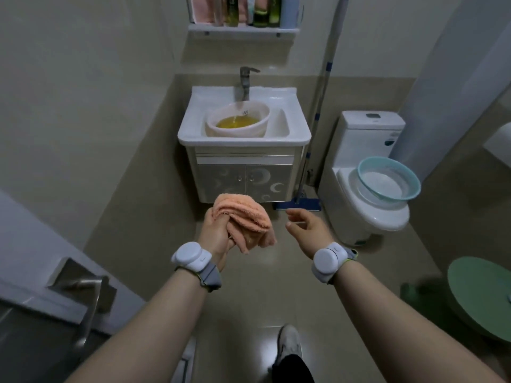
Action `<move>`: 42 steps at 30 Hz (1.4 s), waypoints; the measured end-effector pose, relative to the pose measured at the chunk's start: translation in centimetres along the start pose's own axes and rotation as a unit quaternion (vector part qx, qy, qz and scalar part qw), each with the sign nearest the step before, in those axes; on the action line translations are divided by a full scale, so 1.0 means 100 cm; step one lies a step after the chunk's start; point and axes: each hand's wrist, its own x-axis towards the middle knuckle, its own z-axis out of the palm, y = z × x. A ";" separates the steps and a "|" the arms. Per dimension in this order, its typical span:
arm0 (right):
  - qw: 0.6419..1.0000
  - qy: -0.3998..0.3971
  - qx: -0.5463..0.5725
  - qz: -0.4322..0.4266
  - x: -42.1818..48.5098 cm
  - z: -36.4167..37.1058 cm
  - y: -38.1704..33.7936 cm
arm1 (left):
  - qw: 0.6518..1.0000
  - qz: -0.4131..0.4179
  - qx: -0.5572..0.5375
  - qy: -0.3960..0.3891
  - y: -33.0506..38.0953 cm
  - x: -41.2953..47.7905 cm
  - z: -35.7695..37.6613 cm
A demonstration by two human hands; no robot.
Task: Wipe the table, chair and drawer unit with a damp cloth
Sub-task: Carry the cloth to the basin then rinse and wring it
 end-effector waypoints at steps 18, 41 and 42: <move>0.996 -0.089 0.000 -0.025 0.295 -0.035 -0.009 | 0.995 0.007 0.010 0.103 0.056 0.230 0.094; 0.915 -0.156 0.338 0.155 0.557 0.081 -0.097 | 0.999 0.018 -0.030 -0.012 0.163 0.523 0.048; 0.906 -0.168 0.359 0.149 0.568 0.080 -0.098 | 1.000 0.017 -0.019 -0.015 0.162 0.533 0.051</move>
